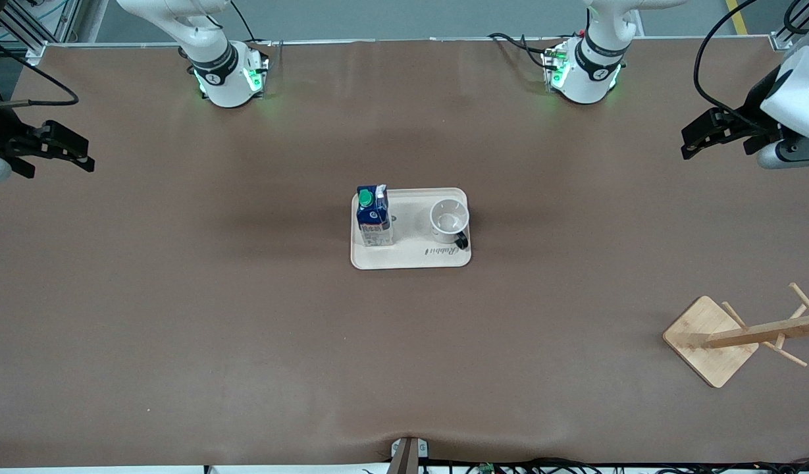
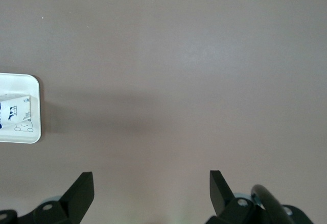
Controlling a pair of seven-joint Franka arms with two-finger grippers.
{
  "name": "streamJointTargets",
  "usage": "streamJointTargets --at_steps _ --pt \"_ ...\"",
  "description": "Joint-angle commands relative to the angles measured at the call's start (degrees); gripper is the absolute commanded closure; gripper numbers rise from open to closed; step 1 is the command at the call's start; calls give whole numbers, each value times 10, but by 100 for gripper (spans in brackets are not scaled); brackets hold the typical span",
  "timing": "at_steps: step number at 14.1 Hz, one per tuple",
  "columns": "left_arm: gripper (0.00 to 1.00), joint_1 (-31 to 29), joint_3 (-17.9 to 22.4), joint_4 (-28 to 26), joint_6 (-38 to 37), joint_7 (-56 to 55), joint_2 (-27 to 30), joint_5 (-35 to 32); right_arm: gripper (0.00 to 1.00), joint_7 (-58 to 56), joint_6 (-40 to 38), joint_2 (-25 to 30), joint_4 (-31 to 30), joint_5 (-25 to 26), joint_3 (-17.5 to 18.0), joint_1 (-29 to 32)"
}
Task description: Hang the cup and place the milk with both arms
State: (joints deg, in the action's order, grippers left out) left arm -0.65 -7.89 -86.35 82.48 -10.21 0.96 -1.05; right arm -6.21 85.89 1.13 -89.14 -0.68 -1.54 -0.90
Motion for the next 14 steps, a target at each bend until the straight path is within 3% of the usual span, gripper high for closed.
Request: streamJointTargets --at_steps 1,7,14 --pt "0 -3 -1 7 -6 11 -2 -4 0 -9 -7 3 2 -9 6 13" --pt "0 -2 -2 9 -5 11 -21 -2 0 -9 -7 2 4 -9 6 11" --pt "0 28 -31 -52 45 -69 -64 16 0 -8 -7 1 5 -9 6 9"
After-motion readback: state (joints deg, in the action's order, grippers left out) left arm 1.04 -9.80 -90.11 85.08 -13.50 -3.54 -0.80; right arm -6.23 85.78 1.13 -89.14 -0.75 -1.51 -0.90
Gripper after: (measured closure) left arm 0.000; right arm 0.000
